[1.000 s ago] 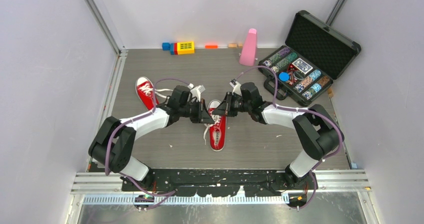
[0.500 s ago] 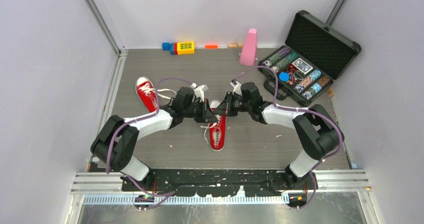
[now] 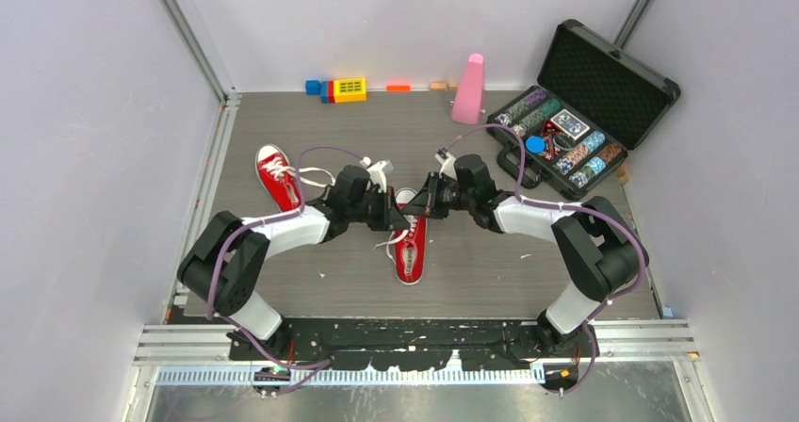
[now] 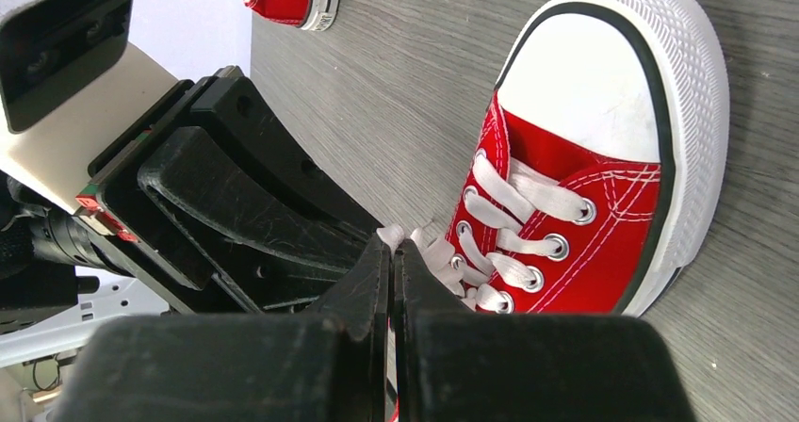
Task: Tie the shoes
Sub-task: Wrap the shoelace around the shoelace.
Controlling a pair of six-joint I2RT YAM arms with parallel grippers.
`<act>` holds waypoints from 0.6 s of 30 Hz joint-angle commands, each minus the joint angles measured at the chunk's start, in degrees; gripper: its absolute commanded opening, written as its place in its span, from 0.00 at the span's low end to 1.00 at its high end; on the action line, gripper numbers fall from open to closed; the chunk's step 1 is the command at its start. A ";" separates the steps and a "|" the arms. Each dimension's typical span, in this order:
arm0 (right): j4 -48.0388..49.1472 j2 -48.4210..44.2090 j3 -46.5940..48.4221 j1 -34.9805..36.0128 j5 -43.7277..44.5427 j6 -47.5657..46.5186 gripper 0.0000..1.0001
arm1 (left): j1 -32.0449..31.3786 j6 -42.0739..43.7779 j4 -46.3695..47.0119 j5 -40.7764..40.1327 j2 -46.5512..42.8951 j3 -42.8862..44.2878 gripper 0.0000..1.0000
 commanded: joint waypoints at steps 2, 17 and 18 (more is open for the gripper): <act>3.07 -0.83 1.30 -0.15 -0.16 1.62 0.00 | -0.28 1.08 6.33 -1.47 -1.09 0.46 0.00; 5.00 -0.91 0.15 -0.11 0.33 4.27 0.00 | -2.38 3.81 20.86 -3.70 -0.95 -3.53 0.00; 4.64 -1.00 0.08 -0.11 0.63 4.35 0.00 | -2.53 3.77 22.32 -3.79 -1.03 -4.08 0.00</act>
